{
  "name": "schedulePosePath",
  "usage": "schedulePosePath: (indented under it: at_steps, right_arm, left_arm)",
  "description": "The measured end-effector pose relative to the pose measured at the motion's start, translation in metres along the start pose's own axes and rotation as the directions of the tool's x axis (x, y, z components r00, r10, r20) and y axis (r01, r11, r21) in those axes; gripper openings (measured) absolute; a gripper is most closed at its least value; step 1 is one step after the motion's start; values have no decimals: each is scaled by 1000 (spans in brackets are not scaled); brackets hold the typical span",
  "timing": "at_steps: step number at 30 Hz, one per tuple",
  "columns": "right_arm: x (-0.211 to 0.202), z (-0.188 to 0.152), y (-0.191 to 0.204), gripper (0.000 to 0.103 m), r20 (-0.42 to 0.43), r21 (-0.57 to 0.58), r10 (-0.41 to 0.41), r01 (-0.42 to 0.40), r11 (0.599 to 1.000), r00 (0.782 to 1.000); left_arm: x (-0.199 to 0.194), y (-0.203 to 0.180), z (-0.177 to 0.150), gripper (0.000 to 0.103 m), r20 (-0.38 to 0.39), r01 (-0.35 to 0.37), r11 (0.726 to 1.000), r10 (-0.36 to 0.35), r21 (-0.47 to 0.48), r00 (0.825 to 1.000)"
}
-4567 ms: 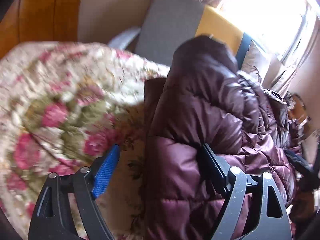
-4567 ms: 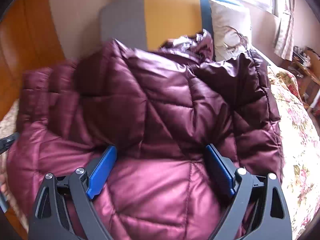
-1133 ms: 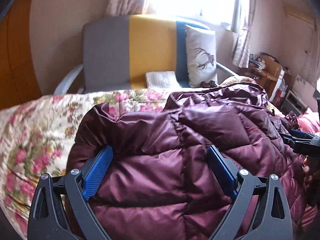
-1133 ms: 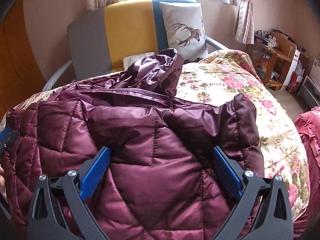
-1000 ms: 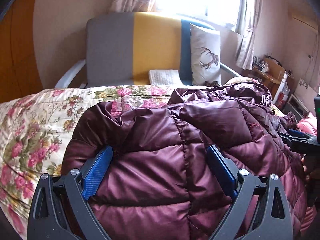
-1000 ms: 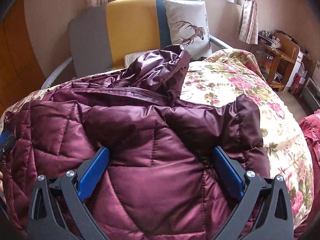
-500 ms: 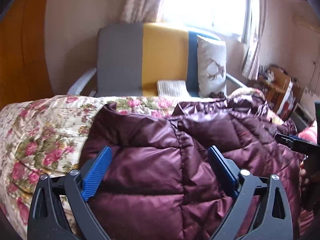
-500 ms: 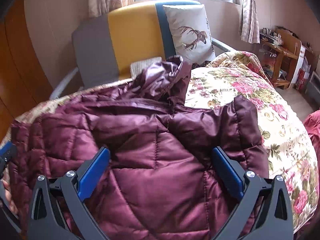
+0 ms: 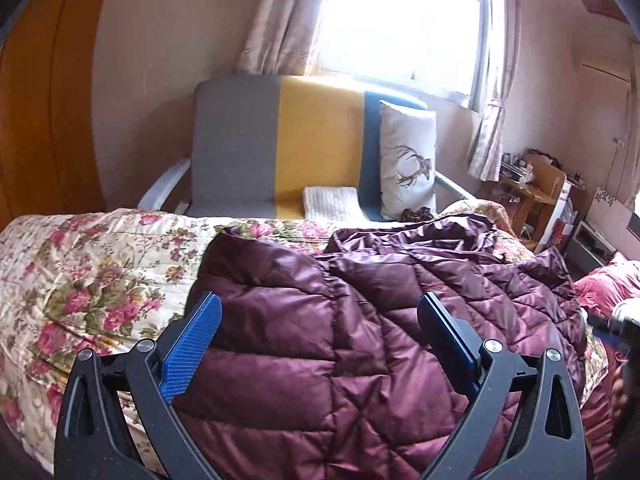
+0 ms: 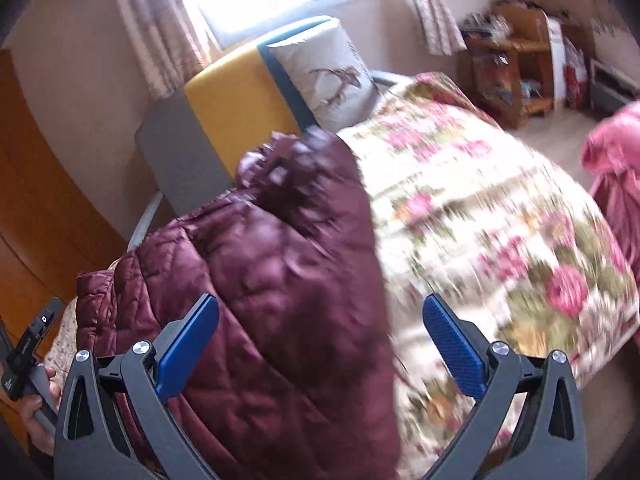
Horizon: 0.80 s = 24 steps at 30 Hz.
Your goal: Fold large clothes
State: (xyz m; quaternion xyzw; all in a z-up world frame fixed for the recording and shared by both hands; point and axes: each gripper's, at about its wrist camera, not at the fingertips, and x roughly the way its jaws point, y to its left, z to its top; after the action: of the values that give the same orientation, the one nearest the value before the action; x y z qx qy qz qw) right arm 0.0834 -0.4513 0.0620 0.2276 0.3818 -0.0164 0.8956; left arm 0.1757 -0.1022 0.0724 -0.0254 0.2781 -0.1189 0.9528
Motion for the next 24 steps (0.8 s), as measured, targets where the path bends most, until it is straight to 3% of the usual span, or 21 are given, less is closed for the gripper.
schedulePosePath:
  at_steps: [5, 8, 14, 19, 24]
  right_arm:
    - [4, -33, -48, 101, -75, 184, 126, -111, 977, 989]
    - [13, -46, -61, 101, -84, 275, 241, -210, 938, 967]
    - [38, -52, -58, 101, -161, 276, 290, -239, 931, 943]
    - [53, -54, -58, 101, -154, 329, 383, -319, 889, 911]
    - [57, -56, -55, 101, -130, 352, 424, -358, 865, 896]
  left_arm:
    - [-1, -12, -3, 97, -9, 21, 1000, -21, 14, 1000]
    - [0, -20, -4, 97, -22, 37, 999, -36, 27, 999]
    - [5, -31, -10, 97, -42, 53, 997, -51, 58, 998]
    - [20, -35, -19, 97, -94, 67, 996, -61, 57, 994]
    - [35, -36, -29, 97, -143, 77, 996, -70, 46, 987]
